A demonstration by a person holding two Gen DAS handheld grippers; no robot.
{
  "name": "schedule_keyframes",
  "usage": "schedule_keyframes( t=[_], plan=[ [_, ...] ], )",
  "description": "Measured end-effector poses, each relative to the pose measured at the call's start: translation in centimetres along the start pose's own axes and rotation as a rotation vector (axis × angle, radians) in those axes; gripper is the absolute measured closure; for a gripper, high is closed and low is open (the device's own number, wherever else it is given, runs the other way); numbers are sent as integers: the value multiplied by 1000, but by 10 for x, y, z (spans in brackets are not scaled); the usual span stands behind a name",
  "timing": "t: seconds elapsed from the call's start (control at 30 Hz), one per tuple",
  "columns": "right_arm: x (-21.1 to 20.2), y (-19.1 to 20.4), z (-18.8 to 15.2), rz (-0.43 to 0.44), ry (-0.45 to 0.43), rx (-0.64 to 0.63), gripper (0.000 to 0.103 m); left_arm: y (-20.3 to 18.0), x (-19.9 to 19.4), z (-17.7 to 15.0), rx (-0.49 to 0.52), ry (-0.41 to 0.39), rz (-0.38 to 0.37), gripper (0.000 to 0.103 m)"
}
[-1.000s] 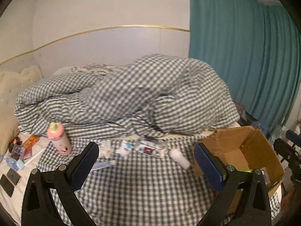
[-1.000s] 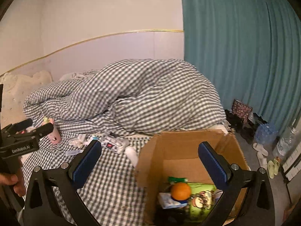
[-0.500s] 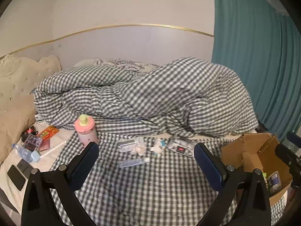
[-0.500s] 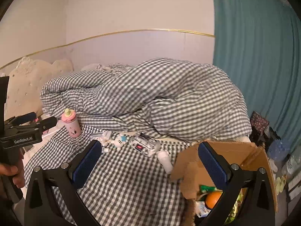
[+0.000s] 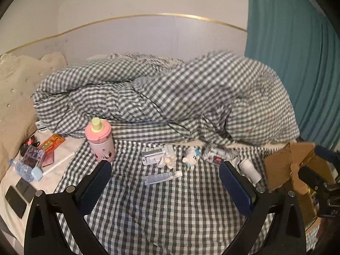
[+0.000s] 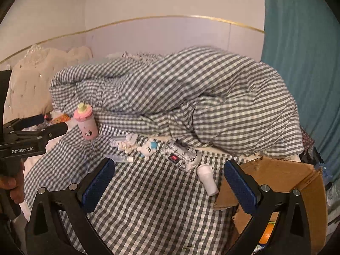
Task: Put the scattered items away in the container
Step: 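Withdraw both tools from the box back over the bed items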
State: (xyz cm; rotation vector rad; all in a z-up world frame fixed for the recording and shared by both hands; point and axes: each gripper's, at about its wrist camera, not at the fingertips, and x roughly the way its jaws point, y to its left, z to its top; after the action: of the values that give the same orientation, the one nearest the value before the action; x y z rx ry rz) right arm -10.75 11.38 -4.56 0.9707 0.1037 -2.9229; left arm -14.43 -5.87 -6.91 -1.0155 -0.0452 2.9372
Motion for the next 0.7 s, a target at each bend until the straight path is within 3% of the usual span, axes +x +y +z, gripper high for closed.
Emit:
schedule_keyframes(
  t=[0.4,0.5,0.7],
  plan=[
    [76,-5,-10,19,137,11,0,3,77,-9,109,120,-75,0],
    [99,-7,-15,24,182,19,0,3,100,-15,112,155,-132,0],
    [131,-10,-28,26,242,30,0,2,155,-32,118,216,-141,0]
  ],
)
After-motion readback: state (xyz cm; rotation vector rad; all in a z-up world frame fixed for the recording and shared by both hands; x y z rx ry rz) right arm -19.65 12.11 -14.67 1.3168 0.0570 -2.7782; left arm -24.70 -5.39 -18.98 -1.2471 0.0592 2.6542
